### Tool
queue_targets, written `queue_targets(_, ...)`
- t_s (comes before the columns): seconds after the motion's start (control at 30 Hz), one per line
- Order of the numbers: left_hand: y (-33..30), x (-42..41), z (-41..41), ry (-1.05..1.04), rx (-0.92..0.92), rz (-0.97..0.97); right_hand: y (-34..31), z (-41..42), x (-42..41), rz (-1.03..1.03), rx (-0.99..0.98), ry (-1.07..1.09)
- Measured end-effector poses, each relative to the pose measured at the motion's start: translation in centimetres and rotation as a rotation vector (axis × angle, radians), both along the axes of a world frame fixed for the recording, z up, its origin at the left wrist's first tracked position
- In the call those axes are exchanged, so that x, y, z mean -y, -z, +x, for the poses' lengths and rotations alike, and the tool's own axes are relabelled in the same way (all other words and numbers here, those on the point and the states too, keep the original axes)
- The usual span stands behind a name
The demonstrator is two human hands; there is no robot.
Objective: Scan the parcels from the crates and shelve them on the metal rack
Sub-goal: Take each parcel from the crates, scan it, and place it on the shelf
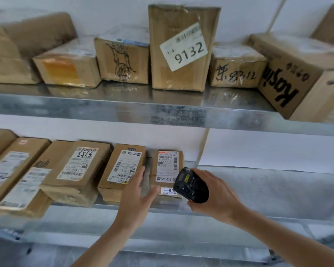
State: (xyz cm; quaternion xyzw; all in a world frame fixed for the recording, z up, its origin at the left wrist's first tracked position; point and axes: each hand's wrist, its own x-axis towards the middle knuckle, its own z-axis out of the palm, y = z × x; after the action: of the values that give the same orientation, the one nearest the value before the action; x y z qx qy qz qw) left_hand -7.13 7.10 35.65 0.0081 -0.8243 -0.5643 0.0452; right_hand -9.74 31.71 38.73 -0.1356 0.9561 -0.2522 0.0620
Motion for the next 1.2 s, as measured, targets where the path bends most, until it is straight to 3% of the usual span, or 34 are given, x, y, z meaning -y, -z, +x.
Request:
queue_targets(0.2, -4.4, 5.1, 4.1, -0.078, -0.022, 0.056, -4.6, 2.8, 4.6, 0.045, -0.048, -0.135)
queue_targets(0.37, -7.6, 14.0, 9.5, -0.228, -0.074, -0.023, -8.1, 5.6, 13.7, 0.082, -0.078, -0.298)
queue_targets(0.57, -9.8, 29.7, 20.4, -0.476, -0.010, -0.133, -10.4, 10.8, 30.2, 0.064, -0.101, -0.480)
queue_targets(0.83, -11.5, 50.1, 40.9, -0.849, 0.052, -0.222, -11.5, 24.1, 56.2, -0.039, -0.114, -0.788)
queue_targets(1.07, -9.0, 62.0, 56.3, -1.155, 0.112, -0.172, -9.2, 35.3, 73.4, -0.032, -0.106, -1.024)
queue_targets(1.2, -6.7, 66.3, 61.1, -1.274, 0.119, -0.138, -6.9, 39.1, 80.4, -0.031, -0.097, -1.092)
